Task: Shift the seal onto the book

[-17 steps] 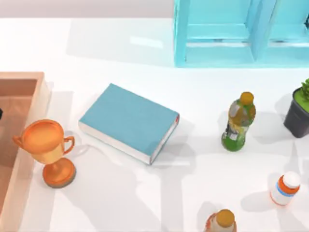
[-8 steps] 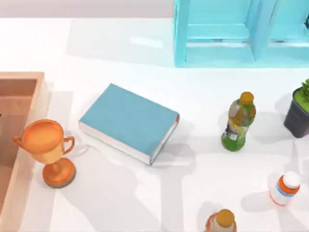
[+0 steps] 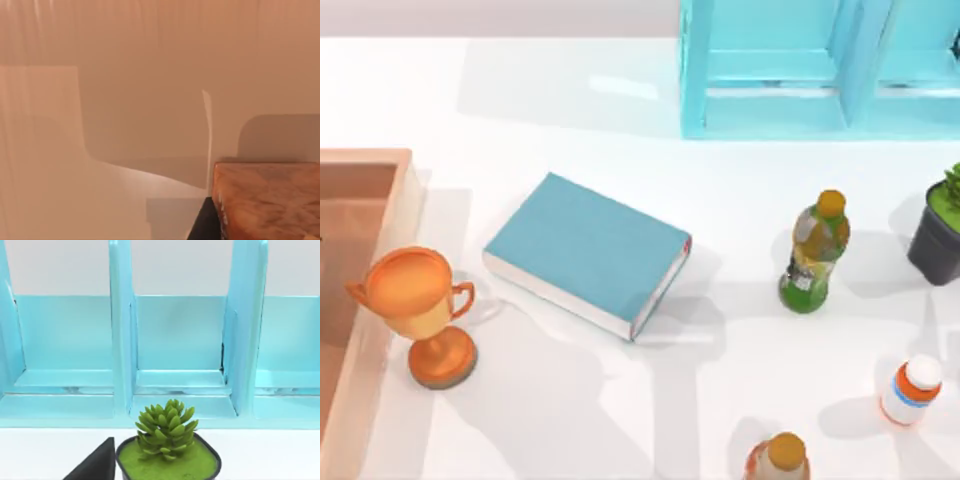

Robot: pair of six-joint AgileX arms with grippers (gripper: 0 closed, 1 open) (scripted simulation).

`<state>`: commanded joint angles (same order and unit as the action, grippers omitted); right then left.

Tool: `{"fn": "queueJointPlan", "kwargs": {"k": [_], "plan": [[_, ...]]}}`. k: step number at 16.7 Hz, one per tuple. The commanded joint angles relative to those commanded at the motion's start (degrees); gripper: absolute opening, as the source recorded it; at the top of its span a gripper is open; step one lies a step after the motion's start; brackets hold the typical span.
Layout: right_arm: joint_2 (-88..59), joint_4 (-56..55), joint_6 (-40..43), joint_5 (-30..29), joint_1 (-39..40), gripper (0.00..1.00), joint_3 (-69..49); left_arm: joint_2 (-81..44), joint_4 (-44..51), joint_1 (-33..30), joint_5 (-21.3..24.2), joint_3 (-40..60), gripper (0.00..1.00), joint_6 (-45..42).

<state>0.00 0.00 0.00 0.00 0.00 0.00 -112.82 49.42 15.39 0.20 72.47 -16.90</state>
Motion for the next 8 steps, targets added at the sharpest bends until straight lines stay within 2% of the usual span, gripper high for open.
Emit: {"fn": "queueJointPlan", "kwargs": {"k": [1, 2, 8], "plan": [[0.0, 0.0, 0.0, 0.0, 0.0, 1.0, 0.0, 0.0, 0.0, 0.0, 0.0, 0.0, 0.02, 0.0], [0.0, 0.0, 0.0, 0.0, 0.0, 1.0, 0.0, 0.0, 0.0, 0.0, 0.0, 0.0, 0.0, 0.0], [0.0, 0.0, 0.0, 0.0, 0.0, 1.0, 0.0, 0.0, 0.0, 0.0, 0.0, 0.0, 0.0, 0.0]]}}
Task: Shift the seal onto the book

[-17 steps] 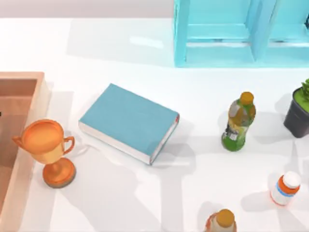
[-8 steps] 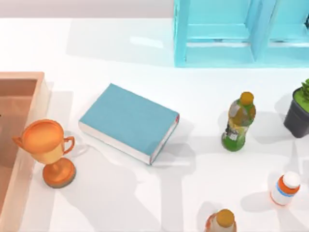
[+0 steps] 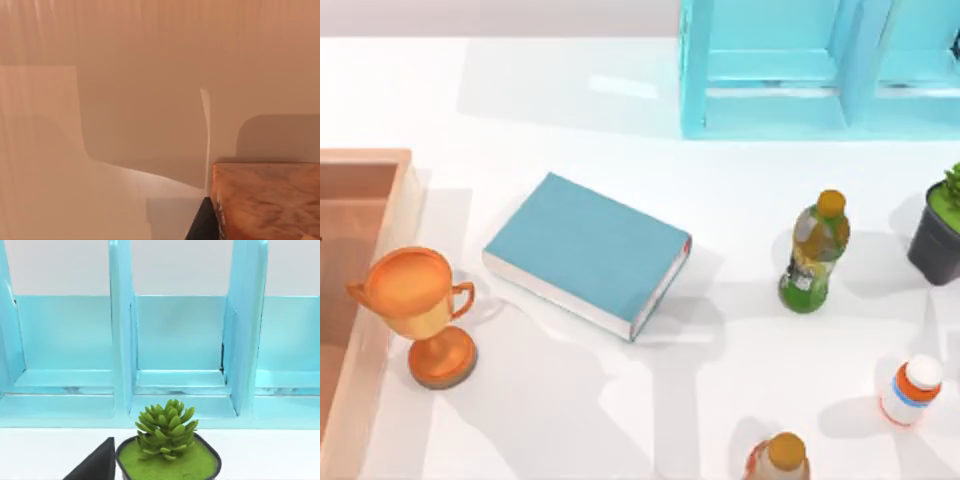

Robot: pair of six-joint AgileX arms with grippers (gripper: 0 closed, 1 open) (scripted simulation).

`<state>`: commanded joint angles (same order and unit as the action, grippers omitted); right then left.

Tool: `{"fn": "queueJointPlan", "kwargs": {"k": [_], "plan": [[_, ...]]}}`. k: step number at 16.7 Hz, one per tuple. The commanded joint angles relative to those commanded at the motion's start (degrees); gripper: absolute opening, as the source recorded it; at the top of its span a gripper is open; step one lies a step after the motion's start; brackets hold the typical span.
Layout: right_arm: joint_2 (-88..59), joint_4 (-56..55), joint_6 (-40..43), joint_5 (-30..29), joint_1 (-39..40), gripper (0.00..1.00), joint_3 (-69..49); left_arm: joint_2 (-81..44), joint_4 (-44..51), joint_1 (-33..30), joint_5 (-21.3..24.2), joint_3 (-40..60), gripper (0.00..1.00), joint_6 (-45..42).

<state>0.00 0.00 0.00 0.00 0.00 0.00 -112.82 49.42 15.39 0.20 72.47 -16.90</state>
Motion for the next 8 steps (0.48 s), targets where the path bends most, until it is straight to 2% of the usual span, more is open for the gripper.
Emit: {"fn": "queueJointPlan", "kwargs": {"k": [4, 8], "plan": [[0.0, 0.0, 0.0, 0.0, 0.0, 1.0, 0.0, 0.1, 0.8, -0.3, -0.4, 0.6, 0.0, 0.6], [0.0, 0.0, 0.0, 0.0, 0.0, 1.0, 0.0, 1.1, 8.1, -3.6, -2.5, 6.6, 0.0, 5.7]]}}
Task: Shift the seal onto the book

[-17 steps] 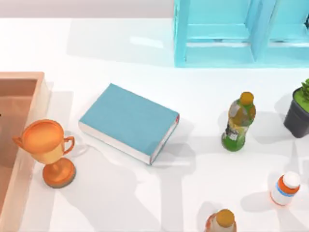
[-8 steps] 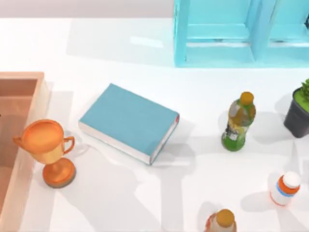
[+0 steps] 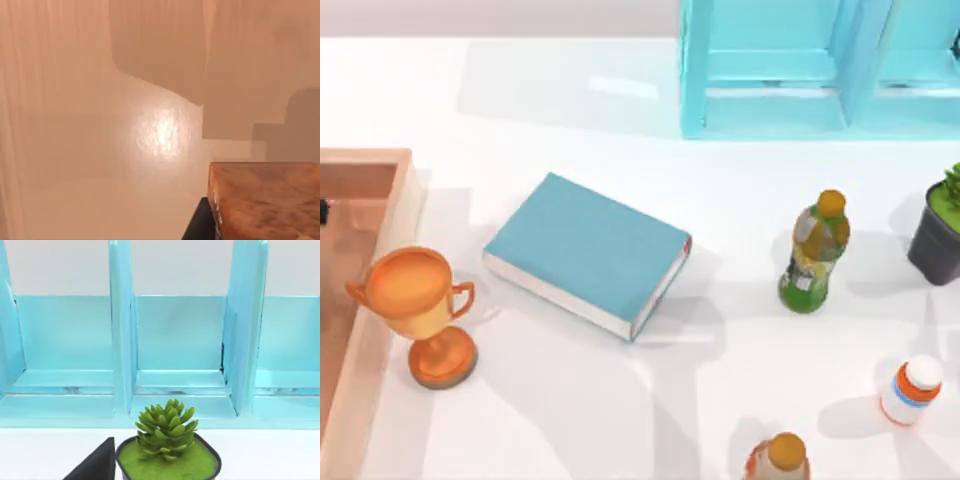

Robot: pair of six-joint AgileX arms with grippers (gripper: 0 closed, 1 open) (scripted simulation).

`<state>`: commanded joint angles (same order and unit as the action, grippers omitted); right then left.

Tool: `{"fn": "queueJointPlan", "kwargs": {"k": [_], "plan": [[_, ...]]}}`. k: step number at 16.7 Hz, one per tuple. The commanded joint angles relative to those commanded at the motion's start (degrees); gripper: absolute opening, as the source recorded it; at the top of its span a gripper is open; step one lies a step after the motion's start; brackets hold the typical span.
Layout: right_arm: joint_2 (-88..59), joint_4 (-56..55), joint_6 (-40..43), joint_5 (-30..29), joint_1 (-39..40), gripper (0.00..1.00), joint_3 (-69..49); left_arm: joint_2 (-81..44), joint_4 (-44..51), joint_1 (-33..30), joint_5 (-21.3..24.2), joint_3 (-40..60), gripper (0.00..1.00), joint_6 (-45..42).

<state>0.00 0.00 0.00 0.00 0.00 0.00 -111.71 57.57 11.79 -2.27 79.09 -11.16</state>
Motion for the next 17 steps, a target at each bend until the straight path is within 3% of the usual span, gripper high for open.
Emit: {"fn": "queueJointPlan", "kwargs": {"k": [10, 17], "plan": [[0.0, 0.0, 0.0, 0.0, 0.0, 1.0, 0.0, 5.5, 21.0, -19.8, 2.1, 15.7, 0.0, 16.4], [0.0, 0.0, 0.0, 0.0, 0.0, 1.0, 0.0, 7.3, 23.8, -21.3, 2.3, 16.7, 0.0, 19.3]]}}
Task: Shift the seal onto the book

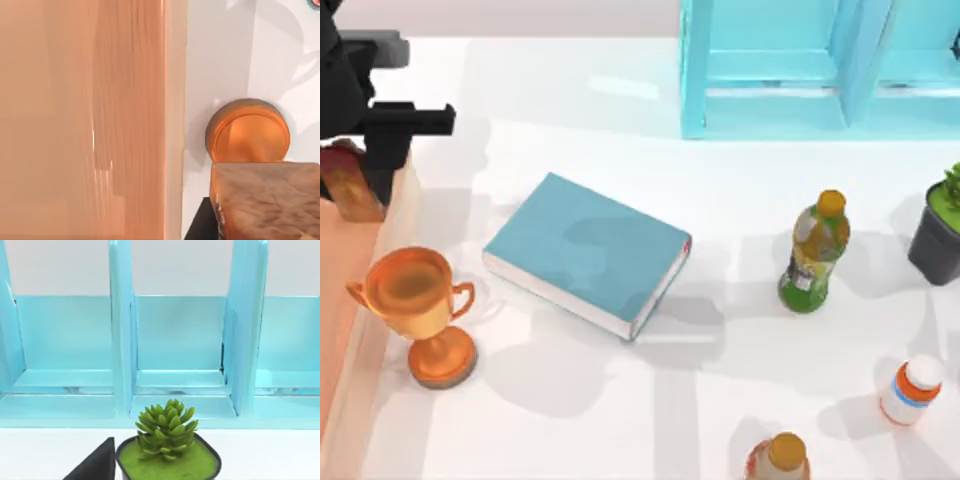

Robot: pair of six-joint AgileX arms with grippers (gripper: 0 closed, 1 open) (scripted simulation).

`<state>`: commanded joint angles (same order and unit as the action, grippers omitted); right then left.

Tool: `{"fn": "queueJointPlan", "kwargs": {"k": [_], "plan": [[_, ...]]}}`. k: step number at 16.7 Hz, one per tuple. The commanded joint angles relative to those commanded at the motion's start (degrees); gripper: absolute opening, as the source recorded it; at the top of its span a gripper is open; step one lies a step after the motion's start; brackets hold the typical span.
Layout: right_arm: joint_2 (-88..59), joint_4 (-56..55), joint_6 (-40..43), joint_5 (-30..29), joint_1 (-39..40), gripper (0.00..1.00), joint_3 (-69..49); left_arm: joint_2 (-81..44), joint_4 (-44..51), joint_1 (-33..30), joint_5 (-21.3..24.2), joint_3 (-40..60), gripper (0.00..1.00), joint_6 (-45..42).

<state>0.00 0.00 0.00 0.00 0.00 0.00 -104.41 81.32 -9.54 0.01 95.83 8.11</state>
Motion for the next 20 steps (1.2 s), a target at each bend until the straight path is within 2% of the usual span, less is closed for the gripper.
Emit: {"fn": "queueJointPlan", "kwargs": {"k": [4, 12, 20], "plan": [[0.0, 0.0, 0.0, 0.0, 0.0, 1.0, 0.0, -4.1, -1.3, -3.5, 0.0, 3.8, 0.0, 3.5], [0.0, 0.0, 0.0, 0.0, 0.0, 1.0, 0.0, -24.9, -6.8, -19.7, 0.2, 17.9, 0.0, 19.4], [0.0, 0.0, 0.0, 0.0, 0.0, 1.0, 0.0, -26.0, -6.6, -20.7, 0.2, 19.5, 0.0, 20.4]]}}
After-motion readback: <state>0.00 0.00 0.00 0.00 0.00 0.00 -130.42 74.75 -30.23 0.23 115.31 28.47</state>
